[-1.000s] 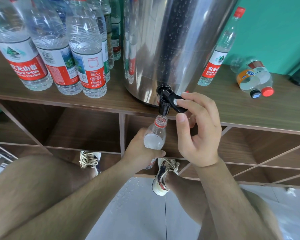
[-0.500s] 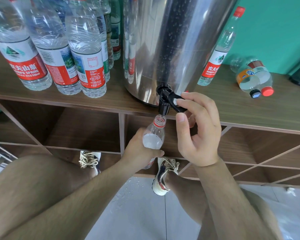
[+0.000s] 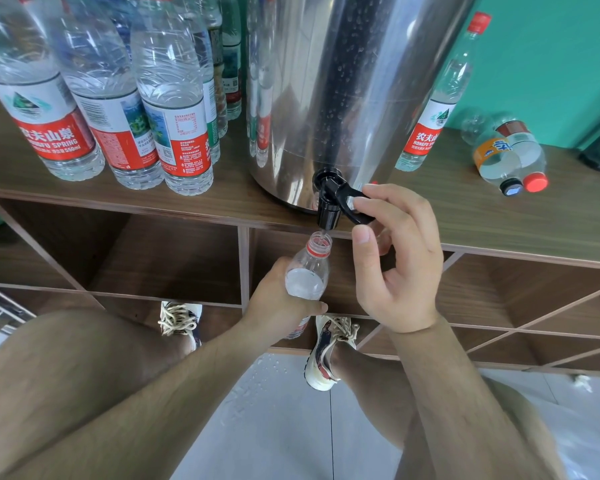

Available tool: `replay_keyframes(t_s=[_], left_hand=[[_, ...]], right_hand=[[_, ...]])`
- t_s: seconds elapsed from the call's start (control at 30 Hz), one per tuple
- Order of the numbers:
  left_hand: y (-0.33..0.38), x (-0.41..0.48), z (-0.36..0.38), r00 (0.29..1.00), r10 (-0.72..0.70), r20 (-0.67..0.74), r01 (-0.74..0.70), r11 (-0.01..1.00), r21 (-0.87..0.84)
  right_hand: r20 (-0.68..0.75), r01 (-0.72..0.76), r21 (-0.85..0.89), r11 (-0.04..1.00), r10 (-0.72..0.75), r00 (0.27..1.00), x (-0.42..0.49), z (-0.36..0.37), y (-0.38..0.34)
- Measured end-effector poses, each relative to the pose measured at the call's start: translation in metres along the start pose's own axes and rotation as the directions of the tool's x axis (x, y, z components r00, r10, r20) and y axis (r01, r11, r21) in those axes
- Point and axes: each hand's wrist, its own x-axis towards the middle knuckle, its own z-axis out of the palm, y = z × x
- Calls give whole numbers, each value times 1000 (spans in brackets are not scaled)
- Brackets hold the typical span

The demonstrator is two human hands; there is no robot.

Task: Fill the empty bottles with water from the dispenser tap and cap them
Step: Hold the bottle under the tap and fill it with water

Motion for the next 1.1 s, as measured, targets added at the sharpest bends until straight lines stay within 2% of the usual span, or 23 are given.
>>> replay_keyframes(t_s=[1.1], left_hand=[[0,1,1,1000,0,1,0,999,39]], right_hand=[[5,2,-6,1000,-2,1000,0,0,1]])
